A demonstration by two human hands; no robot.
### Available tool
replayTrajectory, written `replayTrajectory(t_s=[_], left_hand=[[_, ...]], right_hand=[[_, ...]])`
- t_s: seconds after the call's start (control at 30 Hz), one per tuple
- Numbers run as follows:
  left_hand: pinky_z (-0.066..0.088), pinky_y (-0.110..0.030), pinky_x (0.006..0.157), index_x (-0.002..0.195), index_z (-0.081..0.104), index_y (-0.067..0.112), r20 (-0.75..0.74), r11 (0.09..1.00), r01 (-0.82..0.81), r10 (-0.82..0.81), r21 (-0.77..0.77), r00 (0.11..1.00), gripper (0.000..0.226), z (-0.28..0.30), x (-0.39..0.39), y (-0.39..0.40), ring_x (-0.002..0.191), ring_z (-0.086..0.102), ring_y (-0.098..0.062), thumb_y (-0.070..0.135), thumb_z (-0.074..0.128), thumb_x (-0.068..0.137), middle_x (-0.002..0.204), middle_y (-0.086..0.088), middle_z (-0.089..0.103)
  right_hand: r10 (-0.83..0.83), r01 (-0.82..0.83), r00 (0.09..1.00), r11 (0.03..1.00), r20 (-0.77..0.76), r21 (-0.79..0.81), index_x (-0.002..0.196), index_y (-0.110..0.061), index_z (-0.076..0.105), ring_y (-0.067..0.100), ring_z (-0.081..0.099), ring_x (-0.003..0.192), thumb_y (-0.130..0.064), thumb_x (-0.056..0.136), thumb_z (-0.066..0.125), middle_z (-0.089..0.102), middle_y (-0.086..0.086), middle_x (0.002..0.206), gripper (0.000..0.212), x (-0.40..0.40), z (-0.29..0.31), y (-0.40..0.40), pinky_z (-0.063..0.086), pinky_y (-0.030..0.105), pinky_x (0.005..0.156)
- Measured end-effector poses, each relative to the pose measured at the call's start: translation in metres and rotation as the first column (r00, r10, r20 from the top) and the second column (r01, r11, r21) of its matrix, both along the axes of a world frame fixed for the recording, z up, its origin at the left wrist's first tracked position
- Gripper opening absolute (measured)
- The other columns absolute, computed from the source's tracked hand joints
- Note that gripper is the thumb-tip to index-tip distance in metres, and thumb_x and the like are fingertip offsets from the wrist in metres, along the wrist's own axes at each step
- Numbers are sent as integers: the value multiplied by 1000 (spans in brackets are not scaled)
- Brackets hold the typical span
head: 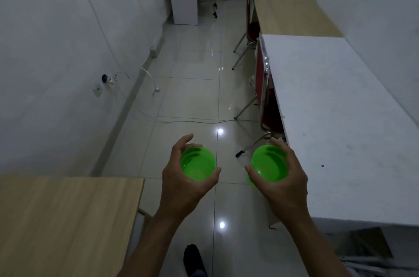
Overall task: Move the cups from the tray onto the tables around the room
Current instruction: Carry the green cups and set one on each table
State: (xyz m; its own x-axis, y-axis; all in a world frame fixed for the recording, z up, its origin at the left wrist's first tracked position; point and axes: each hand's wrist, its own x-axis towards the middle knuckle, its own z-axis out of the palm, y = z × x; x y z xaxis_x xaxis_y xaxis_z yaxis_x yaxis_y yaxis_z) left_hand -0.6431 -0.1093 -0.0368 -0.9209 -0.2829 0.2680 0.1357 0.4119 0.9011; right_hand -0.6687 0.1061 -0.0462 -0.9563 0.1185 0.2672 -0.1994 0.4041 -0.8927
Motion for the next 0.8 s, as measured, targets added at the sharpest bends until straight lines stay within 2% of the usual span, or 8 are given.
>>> replayTrajectory(t_s=[0.07,0.2,0.3,0.43,0.53,0.63,0.8], left_hand=[[44,-7,87,137,47,28,-1,1000,25,-25,7,1000,88,1,-22,-10,108,62,-7,26,94,63,113,15,64],[45,-10,88,137,47,28,7,996,85,-85,-14,996,88,3,-64,-25,109,62,-8,26,94,63,113,15,63],[47,-13,89,137,47,29,12,993,119,-119,-20,993,88,5,-90,-30,109,62,-9,25,95,63,113,14,64],[49,-17,90,137,47,30,18,987,160,-159,-30,987,88,4,-121,-30,109,63,-10,26,95,63,113,14,64],[50,-17,90,137,47,31,21,983,182,-182,-34,983,88,2,-145,-24,109,63,-9,27,95,64,113,15,64],[50,-17,91,137,46,33,26,978,202,-201,-42,979,88,1,-173,-12,110,62,-9,30,94,64,114,15,63],[51,-19,91,136,47,34,37,967,253,-251,-45,967,88,3,-227,21,110,62,-5,26,94,63,113,22,62]], right_hand=[[-25,25,1000,1000,-6,2,136,-26,57,-4,58,117,-34,66,91,63,-15,126,79,-16,2,-6,44,10,95],[-75,75,997,997,-23,-7,138,-27,55,-2,57,118,-31,67,92,61,-20,127,80,-46,5,-17,48,23,98],[-121,120,992,992,-25,-33,138,-27,54,-7,55,116,-28,67,93,58,-27,125,81,-65,5,-22,49,24,98],[-160,159,987,986,-11,-55,139,-28,53,-1,56,119,-28,67,94,58,-22,128,83,-89,1,-22,51,31,99],[-177,176,984,982,-12,-62,138,-29,54,0,57,119,-26,67,94,60,-19,129,81,-107,-3,-16,49,25,99],[-197,196,980,978,-14,-67,136,-34,54,-7,55,118,-26,67,94,56,-32,127,80,-130,-7,-5,47,15,97],[-240,239,971,966,-5,-97,138,-30,54,-2,56,119,-25,66,94,58,-28,127,83,-177,-10,24,48,24,99]])
